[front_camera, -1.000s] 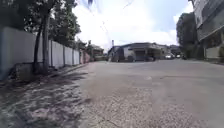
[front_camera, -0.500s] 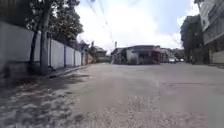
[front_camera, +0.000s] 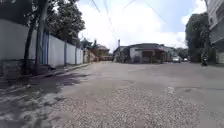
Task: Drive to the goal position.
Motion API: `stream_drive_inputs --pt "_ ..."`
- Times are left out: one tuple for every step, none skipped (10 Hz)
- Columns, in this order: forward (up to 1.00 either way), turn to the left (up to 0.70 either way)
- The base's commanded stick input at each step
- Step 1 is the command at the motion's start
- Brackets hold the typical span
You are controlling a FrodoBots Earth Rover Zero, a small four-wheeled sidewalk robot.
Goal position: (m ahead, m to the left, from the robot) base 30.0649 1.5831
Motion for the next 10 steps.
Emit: stream_drive_inputs --pt "1.0 0.0" --pt "1.0 0.0" --pt "1.0 0.0" --pt "1.0 0.0" --pt "1.0 0.0" --pt "1.0 0.0" --pt "1.0 0.0" --pt "1.0 0.0" --pt "1.0 0.0" --pt "1.0 0.0"
